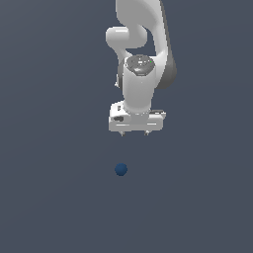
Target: Pick up the object and move it to a goal position.
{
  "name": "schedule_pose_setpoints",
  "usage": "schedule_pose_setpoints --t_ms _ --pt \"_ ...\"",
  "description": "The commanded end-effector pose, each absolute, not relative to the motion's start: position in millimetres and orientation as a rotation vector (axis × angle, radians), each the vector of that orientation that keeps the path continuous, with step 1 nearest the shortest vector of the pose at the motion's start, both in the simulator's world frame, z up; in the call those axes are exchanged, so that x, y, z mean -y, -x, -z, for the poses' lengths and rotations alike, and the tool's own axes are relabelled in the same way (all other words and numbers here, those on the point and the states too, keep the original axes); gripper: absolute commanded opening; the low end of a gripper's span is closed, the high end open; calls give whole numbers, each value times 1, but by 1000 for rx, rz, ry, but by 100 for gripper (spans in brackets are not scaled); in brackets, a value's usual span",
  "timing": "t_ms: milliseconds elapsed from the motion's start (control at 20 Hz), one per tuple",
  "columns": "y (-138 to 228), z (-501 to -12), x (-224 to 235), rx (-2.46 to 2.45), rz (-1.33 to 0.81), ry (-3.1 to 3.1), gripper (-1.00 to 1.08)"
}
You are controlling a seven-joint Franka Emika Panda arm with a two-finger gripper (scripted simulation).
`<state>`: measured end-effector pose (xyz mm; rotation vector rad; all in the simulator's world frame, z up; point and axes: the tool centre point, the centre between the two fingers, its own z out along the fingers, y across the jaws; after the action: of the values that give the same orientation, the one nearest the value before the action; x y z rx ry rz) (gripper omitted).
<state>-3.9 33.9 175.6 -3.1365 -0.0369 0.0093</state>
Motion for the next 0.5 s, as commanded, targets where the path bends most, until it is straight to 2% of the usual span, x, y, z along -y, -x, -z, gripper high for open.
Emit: schedule_pose_setpoints --t_ms 0,450 --pt "3 -175 -33 42 -10 3137 100" --pt "-10 -166 -28 174 -9 3136 100"
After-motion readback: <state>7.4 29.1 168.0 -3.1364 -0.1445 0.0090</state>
